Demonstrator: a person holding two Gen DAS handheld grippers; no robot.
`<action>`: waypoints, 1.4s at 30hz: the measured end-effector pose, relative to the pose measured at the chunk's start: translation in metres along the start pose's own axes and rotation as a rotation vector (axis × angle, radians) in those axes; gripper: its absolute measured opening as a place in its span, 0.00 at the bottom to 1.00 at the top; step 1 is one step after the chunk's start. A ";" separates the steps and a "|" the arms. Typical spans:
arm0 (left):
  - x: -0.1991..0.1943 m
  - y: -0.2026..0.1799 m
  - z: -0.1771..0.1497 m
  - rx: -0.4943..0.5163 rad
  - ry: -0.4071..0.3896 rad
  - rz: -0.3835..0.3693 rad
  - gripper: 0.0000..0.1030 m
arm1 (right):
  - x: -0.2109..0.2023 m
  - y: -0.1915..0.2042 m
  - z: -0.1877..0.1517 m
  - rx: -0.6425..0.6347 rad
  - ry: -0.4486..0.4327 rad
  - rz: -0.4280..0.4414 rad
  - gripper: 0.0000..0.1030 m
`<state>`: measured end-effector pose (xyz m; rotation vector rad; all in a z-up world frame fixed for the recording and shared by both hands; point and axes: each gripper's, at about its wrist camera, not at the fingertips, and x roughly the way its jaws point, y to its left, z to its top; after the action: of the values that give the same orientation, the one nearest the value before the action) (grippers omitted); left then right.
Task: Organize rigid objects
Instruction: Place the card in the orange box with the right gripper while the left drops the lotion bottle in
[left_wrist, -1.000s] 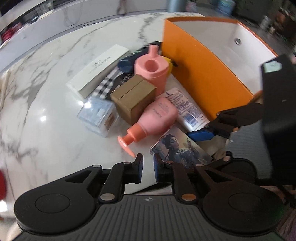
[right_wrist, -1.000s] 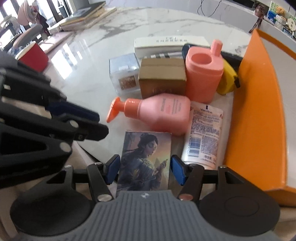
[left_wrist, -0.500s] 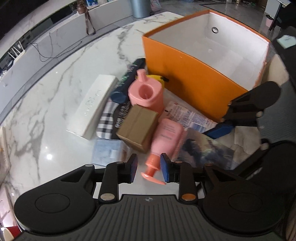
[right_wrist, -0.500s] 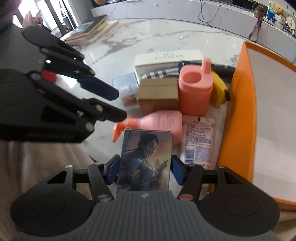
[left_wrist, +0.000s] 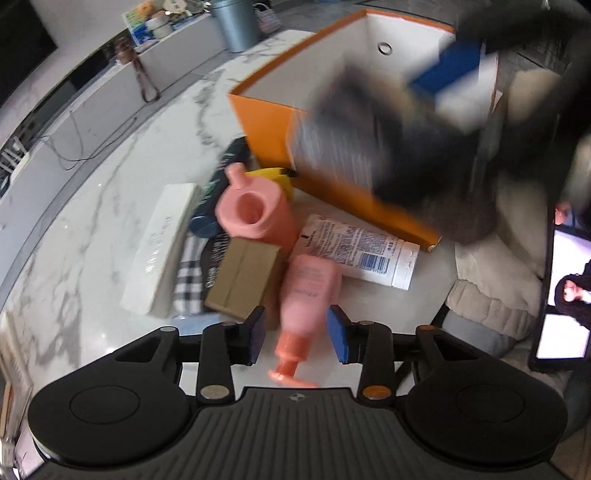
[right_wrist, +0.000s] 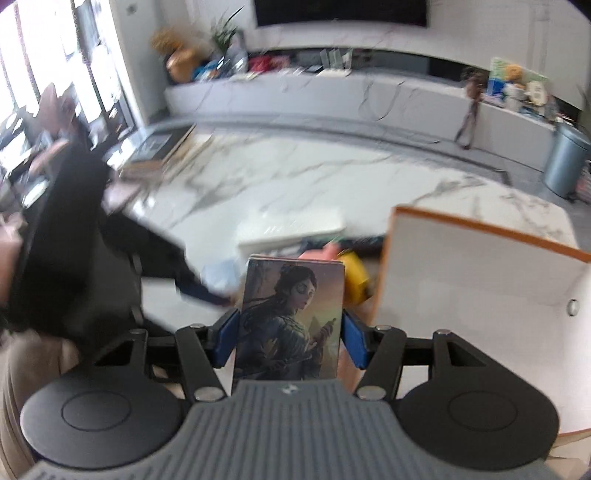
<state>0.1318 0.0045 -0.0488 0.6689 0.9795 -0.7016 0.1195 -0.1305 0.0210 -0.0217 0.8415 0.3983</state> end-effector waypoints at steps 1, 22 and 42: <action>0.008 0.000 0.002 -0.006 0.008 -0.007 0.44 | -0.005 -0.005 0.002 0.014 -0.015 -0.009 0.58; 0.059 -0.005 0.020 -0.081 0.130 -0.009 0.50 | 0.043 -0.118 0.002 0.208 0.128 -0.093 0.58; -0.037 0.032 0.138 -0.427 -0.143 -0.140 0.49 | 0.066 -0.161 0.005 0.209 0.167 -0.085 0.58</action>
<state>0.2111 -0.0741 0.0452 0.1756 1.0086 -0.6256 0.2190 -0.2570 -0.0456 0.1036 1.0406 0.2287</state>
